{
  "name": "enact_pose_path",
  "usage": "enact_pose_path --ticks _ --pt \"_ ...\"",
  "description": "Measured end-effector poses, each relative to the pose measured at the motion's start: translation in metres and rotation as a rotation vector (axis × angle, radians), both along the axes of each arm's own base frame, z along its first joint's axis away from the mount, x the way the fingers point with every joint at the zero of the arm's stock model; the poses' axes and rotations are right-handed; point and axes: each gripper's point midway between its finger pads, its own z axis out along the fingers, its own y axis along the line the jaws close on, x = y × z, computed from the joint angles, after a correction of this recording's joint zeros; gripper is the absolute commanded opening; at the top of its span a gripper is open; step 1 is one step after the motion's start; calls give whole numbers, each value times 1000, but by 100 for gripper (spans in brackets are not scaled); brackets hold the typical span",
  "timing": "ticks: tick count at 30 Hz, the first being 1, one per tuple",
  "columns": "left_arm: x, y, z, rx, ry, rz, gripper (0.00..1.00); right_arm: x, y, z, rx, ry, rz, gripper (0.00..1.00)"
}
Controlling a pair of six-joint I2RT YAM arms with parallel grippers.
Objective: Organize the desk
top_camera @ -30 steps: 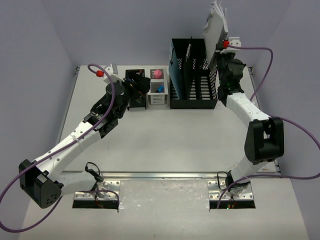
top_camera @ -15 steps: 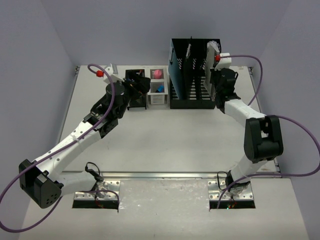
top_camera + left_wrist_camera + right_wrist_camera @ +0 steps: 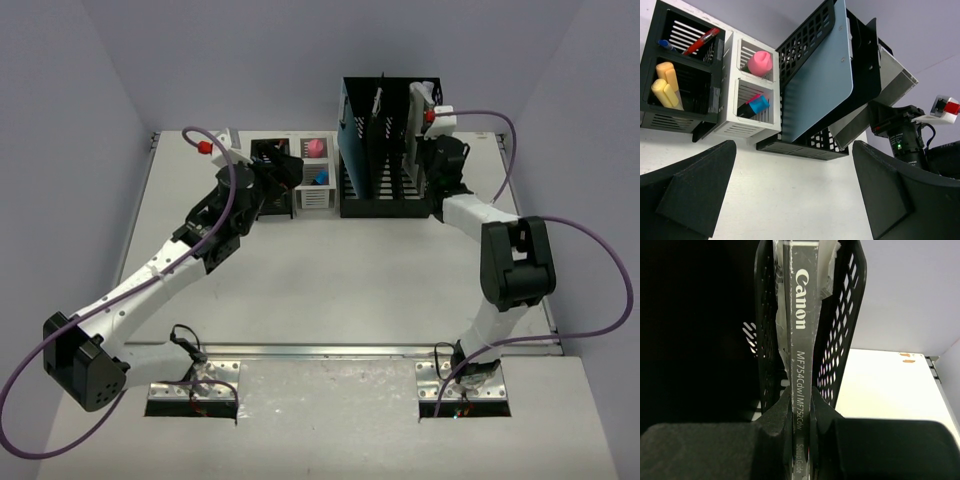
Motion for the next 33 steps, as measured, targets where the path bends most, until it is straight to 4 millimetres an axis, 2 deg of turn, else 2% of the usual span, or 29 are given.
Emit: enact_pose_path --ticks 6,7,8,10,11,16,17,20,21,23,25,29,31,33 --pt "4 0 -7 10 16 5 100 7 3 -9 2 -15 14 1" --pt "5 0 -9 11 19 5 100 7 4 -10 2 -21 15 4" --pt "5 0 -10 13 21 5 100 6 4 -12 2 -23 18 18" --pt "6 0 -10 14 23 5 100 2 5 -16 -2 -32 22 31" --pt "6 0 -11 14 24 6 100 1 5 -16 -5 -42 25 44" --pt "6 0 -11 15 25 3 100 -14 10 -16 -16 -50 57 63" --pt "6 0 -11 19 25 2 100 -16 13 -13 -18 -49 70 71" --pt "5 2 -14 54 31 -3 100 -25 22 8 -16 -62 118 81" --pt "5 3 -14 76 39 -6 100 -28 25 17 -17 -68 140 83" --pt "3 4 -11 128 42 -28 100 -38 33 41 -15 -77 192 93" --pt "2 7 -4 199 42 -61 100 -51 41 72 -20 -80 251 99" --pt "-1 13 11 376 27 -143 100 -86 50 141 -75 -105 343 99" --pt "-6 13 1 461 47 -204 100 -111 51 161 -114 -92 374 99" --pt "-13 14 -20 535 90 -274 100 -137 47 161 -145 -48 389 99"
